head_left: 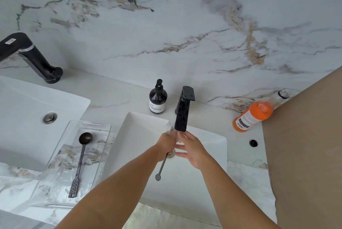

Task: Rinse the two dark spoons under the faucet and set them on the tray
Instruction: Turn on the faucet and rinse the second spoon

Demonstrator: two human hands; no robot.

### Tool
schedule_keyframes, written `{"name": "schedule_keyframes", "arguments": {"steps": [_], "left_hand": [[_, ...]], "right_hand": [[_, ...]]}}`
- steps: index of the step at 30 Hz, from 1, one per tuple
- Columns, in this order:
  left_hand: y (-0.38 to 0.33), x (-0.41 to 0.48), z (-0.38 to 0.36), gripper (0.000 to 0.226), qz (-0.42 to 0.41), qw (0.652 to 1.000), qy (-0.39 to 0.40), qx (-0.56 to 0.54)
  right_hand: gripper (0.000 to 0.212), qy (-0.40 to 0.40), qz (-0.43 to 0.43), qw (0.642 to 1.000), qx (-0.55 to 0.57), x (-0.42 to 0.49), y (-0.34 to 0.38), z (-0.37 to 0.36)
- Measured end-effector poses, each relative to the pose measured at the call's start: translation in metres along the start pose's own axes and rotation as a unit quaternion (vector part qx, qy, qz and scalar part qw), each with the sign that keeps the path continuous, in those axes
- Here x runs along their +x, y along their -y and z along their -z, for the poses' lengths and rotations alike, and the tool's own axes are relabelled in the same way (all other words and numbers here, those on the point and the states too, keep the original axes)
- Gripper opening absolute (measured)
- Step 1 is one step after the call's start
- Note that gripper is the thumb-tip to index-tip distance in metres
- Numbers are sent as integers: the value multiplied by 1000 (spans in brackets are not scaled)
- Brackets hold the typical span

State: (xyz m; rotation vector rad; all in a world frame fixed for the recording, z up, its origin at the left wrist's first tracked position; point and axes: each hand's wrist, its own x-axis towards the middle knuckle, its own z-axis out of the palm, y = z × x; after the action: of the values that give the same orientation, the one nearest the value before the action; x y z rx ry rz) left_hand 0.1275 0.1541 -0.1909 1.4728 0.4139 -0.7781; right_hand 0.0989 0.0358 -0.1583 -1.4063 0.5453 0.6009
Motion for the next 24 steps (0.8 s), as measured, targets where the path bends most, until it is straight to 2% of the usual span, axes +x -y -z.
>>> {"name": "schedule_keyframes", "arguments": {"steps": [3,5,7,9,11,13,15,17,19,21,24], "left_hand": [[4,1,0,45,12,992,44,-117],[2,1,-1,35,8,980,54,-190],[-3,2,-2,25,-4,970,52,-237],[-7,3,-2,34,-22,962,36,-271],[-10,6,3,37,-39,957,2,-289],[-5,11,11,31,-39,965,-48,-255],[4,15,22,21,-35,978,-96,-182],[13,16,32,12,-38,989,-119,-85],[17,16,38,14,-45,991,-124,-3],[15,18,41,18,-38,991,-128,6],[7,17,42,21,-19,988,-119,-99]], "right_hand": [[47,33,-63,997,-28,-5,-14,-6],[61,55,-96,994,-19,-10,-26,-10],[71,44,-114,993,8,-13,-34,-11],[65,-8,-114,993,-8,-11,-39,-7],[45,-45,-84,992,-83,-8,-40,1],[31,-66,-37,974,-212,-7,-33,12],[29,-78,18,938,-336,-3,-20,23],[27,-86,44,905,-414,3,-7,31],[25,-93,47,883,-459,8,2,33],[24,-98,51,870,-480,10,7,32],[23,-104,69,870,-476,14,12,27]]}}
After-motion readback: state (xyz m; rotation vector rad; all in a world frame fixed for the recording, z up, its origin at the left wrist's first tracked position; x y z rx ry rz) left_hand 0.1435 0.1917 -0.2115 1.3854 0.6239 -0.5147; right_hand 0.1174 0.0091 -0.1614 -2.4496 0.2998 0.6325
